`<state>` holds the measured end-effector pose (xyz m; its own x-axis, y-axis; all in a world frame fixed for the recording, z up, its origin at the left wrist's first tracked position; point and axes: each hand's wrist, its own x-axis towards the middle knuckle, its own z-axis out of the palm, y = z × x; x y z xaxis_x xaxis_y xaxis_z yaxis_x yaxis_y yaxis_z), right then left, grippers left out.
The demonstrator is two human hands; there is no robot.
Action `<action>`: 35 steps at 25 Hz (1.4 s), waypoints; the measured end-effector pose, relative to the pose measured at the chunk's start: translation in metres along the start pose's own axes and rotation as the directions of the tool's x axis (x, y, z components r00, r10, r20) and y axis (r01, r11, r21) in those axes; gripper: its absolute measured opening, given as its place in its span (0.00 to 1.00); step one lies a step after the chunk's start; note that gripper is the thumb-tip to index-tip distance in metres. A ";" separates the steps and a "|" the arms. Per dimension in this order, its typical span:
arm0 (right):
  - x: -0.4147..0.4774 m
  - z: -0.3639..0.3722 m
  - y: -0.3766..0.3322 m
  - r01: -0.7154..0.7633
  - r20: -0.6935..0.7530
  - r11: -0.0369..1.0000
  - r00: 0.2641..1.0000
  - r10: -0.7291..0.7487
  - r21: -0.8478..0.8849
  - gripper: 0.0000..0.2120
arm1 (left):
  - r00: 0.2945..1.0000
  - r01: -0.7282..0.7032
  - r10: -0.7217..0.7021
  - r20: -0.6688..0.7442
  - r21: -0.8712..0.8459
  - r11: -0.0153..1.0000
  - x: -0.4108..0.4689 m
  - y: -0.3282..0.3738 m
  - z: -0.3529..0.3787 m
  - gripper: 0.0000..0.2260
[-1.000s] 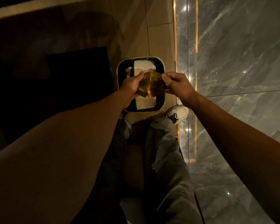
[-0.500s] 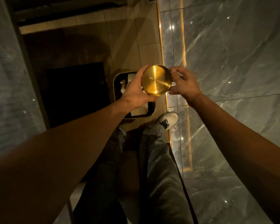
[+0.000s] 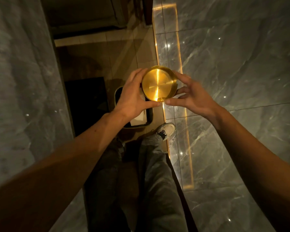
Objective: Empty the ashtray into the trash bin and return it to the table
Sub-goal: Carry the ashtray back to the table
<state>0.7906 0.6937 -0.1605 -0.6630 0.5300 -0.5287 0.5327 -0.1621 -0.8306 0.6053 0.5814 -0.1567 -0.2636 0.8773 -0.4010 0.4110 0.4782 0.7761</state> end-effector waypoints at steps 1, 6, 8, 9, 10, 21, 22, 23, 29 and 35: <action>-0.006 -0.001 -0.012 0.021 0.003 1.000 1.000 -0.021 -0.005 0.48 | 1.000 -0.002 0.002 -0.011 0.001 1.000 -0.007 0.008 -0.009 0.48; -0.039 0.009 -0.078 0.169 -0.005 0.975 0.985 -0.171 -0.143 0.45 | 0.998 -0.053 0.050 -0.037 -0.067 0.996 -0.051 0.038 -0.060 0.47; -0.052 0.016 -0.105 0.220 0.000 0.948 0.974 -0.226 -0.230 0.44 | 0.995 -0.074 0.068 -0.066 -0.091 0.993 -0.071 0.047 -0.083 0.47; -0.055 0.023 -0.122 0.251 0.005 0.931 0.966 -0.260 -0.265 0.44 | 0.994 -0.082 0.074 -0.086 -0.096 0.992 -0.082 0.051 -0.099 0.47; -0.059 0.031 -0.136 0.275 0.012 0.917 0.959 -0.284 -0.290 0.44 | 0.993 -0.082 0.072 -0.097 -0.103 0.991 -0.094 0.054 -0.112 0.46; -0.096 0.173 -0.271 0.391 0.037 0.888 0.918 -0.395 -0.243 0.43 | 0.933 -0.171 0.157 -0.323 -0.015 0.985 -0.227 0.040 -0.267 0.47; -0.100 0.187 -0.282 0.409 0.028 0.874 0.908 -0.417 -0.263 0.44 | 0.926 -0.187 0.171 -0.337 -0.017 0.982 -0.238 0.037 -0.280 0.47; -0.105 0.199 -0.291 0.417 0.025 0.868 0.904 -0.426 -0.272 0.44 | 0.924 -0.192 0.171 -0.341 -0.030 0.981 -0.250 0.033 -0.290 0.47; -0.127 0.263 -0.335 0.471 0.080 0.858 0.882 -0.465 -0.207 0.42 | 0.881 -0.197 0.167 -0.443 -0.023 0.980 -0.316 0.016 -0.334 0.47; -0.146 0.278 -0.347 0.565 0.169 0.799 0.825 -0.539 -0.206 0.40 | 0.830 -0.168 0.120 -0.545 -0.040 0.985 -0.360 0.018 -0.328 0.45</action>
<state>0.5566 0.4414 0.1566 -0.9233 0.3838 -0.0177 0.1595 0.3410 -0.9264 0.4219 0.2610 0.1614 -0.6451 0.7637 0.0254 0.4145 0.3218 0.8512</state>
